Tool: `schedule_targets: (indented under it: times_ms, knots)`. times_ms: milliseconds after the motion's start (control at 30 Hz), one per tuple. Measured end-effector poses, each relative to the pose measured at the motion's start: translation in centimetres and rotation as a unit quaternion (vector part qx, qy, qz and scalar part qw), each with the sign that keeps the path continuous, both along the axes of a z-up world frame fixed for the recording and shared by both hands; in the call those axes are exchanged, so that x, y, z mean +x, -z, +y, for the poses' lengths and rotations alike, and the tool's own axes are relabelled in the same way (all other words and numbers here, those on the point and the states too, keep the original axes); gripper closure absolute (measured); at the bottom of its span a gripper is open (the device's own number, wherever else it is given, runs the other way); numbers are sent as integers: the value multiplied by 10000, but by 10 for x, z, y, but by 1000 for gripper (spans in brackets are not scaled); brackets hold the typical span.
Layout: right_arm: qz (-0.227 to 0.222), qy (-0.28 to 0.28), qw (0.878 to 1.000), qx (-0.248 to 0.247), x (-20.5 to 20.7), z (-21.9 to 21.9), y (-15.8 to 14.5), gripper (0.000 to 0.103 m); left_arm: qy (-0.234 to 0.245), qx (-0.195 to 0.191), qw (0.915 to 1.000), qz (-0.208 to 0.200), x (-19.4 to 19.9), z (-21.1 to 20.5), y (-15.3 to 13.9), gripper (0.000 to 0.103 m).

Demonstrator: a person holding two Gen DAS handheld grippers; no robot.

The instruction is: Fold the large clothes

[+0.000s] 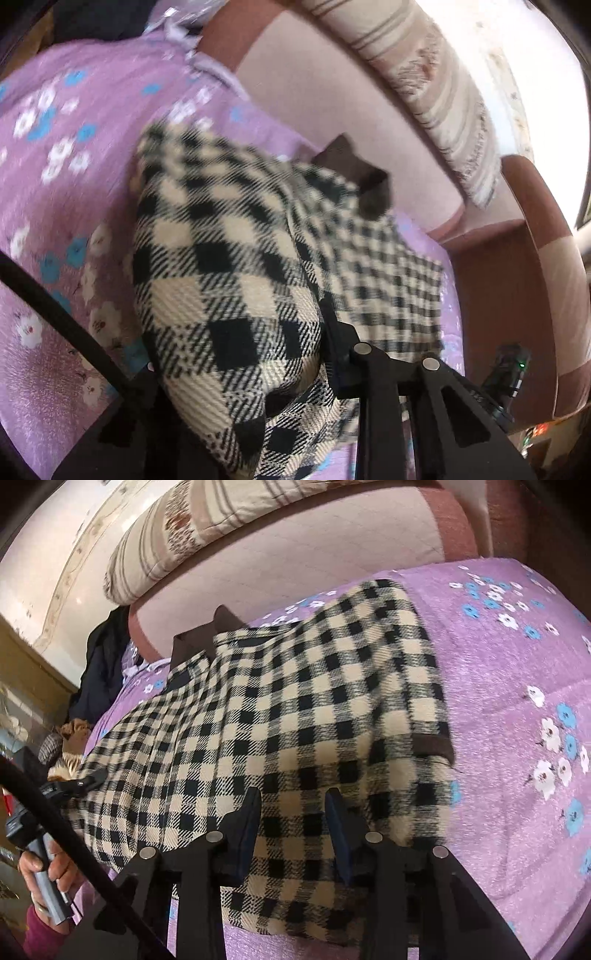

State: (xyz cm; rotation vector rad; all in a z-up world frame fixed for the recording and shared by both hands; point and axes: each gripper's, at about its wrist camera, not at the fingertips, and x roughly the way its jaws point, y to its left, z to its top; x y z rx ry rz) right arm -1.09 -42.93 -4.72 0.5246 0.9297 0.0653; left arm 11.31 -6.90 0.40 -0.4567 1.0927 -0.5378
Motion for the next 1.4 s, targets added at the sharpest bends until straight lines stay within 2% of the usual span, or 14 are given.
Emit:
schedule_targets:
  times_ms: [100, 167, 300, 367, 433, 533, 600, 667, 733, 833, 1000, 1133, 1267, 1400]
  knots:
    - [11, 236, 9997, 115, -7, -13, -4, 63, 216, 87, 9994, -275, -3, -24, -34, 78]
    - [-14, 448, 9982, 400, -14, -27, -6, 63, 448, 191, 9974, -532, -5, -52, -58, 78]
    - [2, 839, 9921, 927, -26, -57, 0, 63, 1105, 317, 9898, -840, -22, -131, -84, 78]
    - [-5, 947, 9869, 1307, -30, -70, 6, 63, 1585, 445, 9820, -926, -37, -181, -82, 79]
    - [15, 1119, 9805, 1616, -33, -81, 14, 63, 1934, 511, 9764, -817, -48, -220, -65, 78]
    - [102, 1331, 9699, 2037, -38, -94, 29, 63, 2346, 396, 9712, -96, -51, -259, -14, 70]
    - [163, 1479, 9643, 2191, -41, -101, 35, 63, 2346, 203, 9716, 232, -52, -262, 10, 65]
    - [260, 1702, 9627, 2086, -46, -109, 36, 63, 2368, -65, 9712, 234, -55, -257, 19, 56]
    - [271, 1876, 9625, 1939, -52, -116, 33, 62, 2410, -208, 9701, 187, -59, -251, 11, 38]
    - [211, 1983, 9598, 1977, -57, -124, 31, 62, 2413, -231, 9702, 66, -69, -239, -8, 29]
    - [141, 2145, 9591, 1841, -69, -130, 26, 49, 2496, 225, 9672, -421, -97, -206, -37, 25]
    - [218, 2321, 9553, 1821, -71, -136, 30, 49, 2154, 696, 9716, -688, -102, -185, -40, 25]
    - [214, 2372, 9508, 1983, -76, -142, 33, 49, 2144, 653, 9738, -390, -104, -176, -20, 25]
    - [54, 2335, 9507, 2042, -76, -143, 26, 49, 2453, 599, 9673, -224, -126, -193, -4, 25]
